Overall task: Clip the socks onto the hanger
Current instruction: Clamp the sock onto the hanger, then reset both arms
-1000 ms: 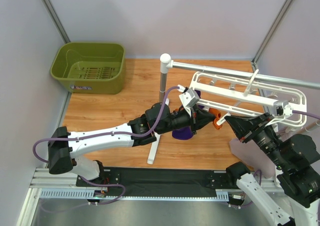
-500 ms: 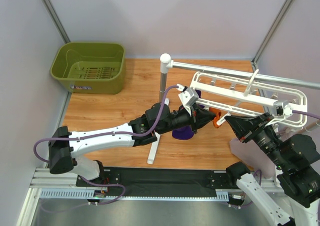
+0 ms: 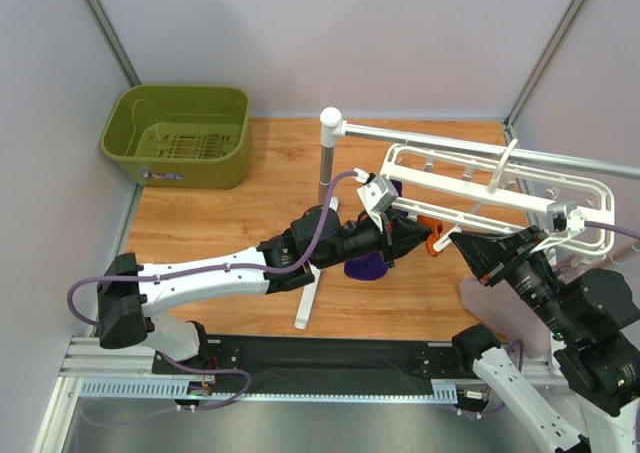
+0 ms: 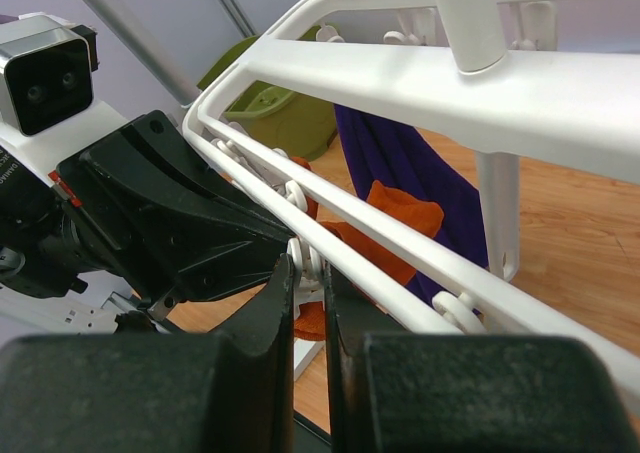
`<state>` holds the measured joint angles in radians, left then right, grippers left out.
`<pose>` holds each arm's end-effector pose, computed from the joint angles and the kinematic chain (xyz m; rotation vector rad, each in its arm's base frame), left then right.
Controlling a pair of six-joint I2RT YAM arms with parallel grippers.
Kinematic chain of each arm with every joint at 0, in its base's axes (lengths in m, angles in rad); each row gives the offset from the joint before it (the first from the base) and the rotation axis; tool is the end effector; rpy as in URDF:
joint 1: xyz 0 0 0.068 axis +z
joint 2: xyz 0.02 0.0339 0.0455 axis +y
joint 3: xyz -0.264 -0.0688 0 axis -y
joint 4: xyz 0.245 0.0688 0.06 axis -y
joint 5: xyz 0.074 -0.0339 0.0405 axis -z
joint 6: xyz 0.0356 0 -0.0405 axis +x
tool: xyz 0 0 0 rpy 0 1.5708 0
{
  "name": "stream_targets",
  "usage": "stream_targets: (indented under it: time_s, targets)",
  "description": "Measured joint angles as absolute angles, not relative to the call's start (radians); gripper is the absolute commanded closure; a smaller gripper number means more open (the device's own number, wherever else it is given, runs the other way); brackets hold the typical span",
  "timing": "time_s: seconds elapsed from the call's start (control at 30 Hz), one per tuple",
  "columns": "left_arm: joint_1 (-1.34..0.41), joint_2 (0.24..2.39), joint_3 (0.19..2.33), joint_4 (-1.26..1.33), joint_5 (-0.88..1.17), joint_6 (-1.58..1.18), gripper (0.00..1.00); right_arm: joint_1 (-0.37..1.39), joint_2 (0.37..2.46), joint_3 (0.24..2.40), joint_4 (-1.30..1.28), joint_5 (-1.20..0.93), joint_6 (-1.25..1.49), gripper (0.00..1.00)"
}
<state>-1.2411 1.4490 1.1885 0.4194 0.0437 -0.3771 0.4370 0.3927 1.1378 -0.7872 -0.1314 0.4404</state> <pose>0.1113 -0.3300 0.3878 0.6888 1.3986 -1.3465 0.0204 0.0147 0.4202 -0.1023 1.6665 0.7779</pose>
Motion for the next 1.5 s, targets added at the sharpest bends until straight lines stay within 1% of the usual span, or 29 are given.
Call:
stream_targets:
  time_s: [0.1,0.13,0.2,0.23,0.3,0.37,0.4,0.5,0.6,0.63,0.67,0.7,0.73,0.77,0.83,0.87,0.93,1.3,1.33,1.37,1.5]
  targets:
    - [-1.241,1.449,1.188,0.419,0.044,-0.377,1.0,0.437,0.393,1.138,-0.787,-0.132,0.44,0.79]
    - [-1.241,1.449,1.188,0.419,0.044,-0.377,1.0,0.437,0.393,1.138,-0.788,-0.132,0.441,0.72]
    - [-1.241,1.449,1.188,0.419,0.043,-0.377,1.0,0.437,0.393,1.138,-0.794,-0.135,0.443,0.66]
    - [-1.241,1.449,1.188,0.419,0.043,-0.377,1.0,0.437,0.393,1.138,-0.797,-0.136,0.443,0.6]
    - [-1.239,1.449,1.188,0.419,0.043,-0.378,1.0,0.437,0.393,1.138,-0.829,-0.152,0.447,0.58]
    - [-1.238,1.451,1.188,0.419,0.044,-0.379,1.0,0.437,0.393,1.138,-0.857,-0.163,0.448,0.54]
    - [-1.238,1.451,1.188,0.419,0.044,-0.379,1.0,0.437,0.393,1.138,-0.868,-0.167,0.448,0.49]
    - [-1.238,1.454,1.188,0.419,0.044,-0.38,1.0,0.437,0.393,1.138,-0.888,-0.175,0.449,0.43]
    - [-1.238,1.455,1.188,0.418,0.044,-0.381,1.0,0.437,0.393,1.139,-0.902,-0.176,0.448,0.33]
    - [-1.238,1.455,1.188,0.415,0.044,-0.381,0.98,0.437,0.393,1.141,-0.909,-0.175,0.449,0.31]
    - [-1.238,1.455,1.188,0.413,0.045,-0.38,0.92,0.437,0.393,1.145,-0.918,-0.175,0.448,0.3]
    - [-1.238,1.455,1.188,0.408,0.046,-0.38,0.83,0.437,0.393,1.151,-0.929,-0.174,0.448,0.28]
    - [-1.238,1.455,1.188,0.403,0.048,-0.379,0.65,0.437,0.393,1.158,-0.938,-0.173,0.448,0.27]
    - [-1.238,1.455,1.188,0.398,0.051,-0.379,0.41,0.437,0.393,1.166,-0.946,-0.173,0.448,0.27]
    - [-1.238,1.455,1.188,0.385,0.055,-0.381,0.21,0.437,0.393,1.184,-0.959,-0.166,0.448,0.25]
    - [-1.238,1.455,1.188,0.381,0.058,-0.384,0.17,0.437,0.393,1.195,-0.967,-0.162,0.448,0.25]
    - [-1.238,1.455,1.188,0.375,0.066,-0.39,0.01,0.437,0.393,1.22,-0.989,-0.15,0.449,0.25]
    - [-1.238,1.381,1.123,0.366,0.079,-0.408,0.0,0.437,0.393,1.332,-1.061,-0.11,0.474,0.23]
    - [-1.238,1.367,1.108,0.366,0.085,-0.416,0.0,0.437,0.393,1.335,-1.065,-0.109,0.476,0.22]
    - [-1.238,1.352,1.093,0.366,0.095,-0.425,0.0,0.437,0.393,1.335,-1.071,-0.11,0.476,0.19]
    - [-1.238,1.275,1.017,0.376,0.146,-0.488,0.0,0.437,0.38,1.324,-1.102,-0.12,0.485,0.13]
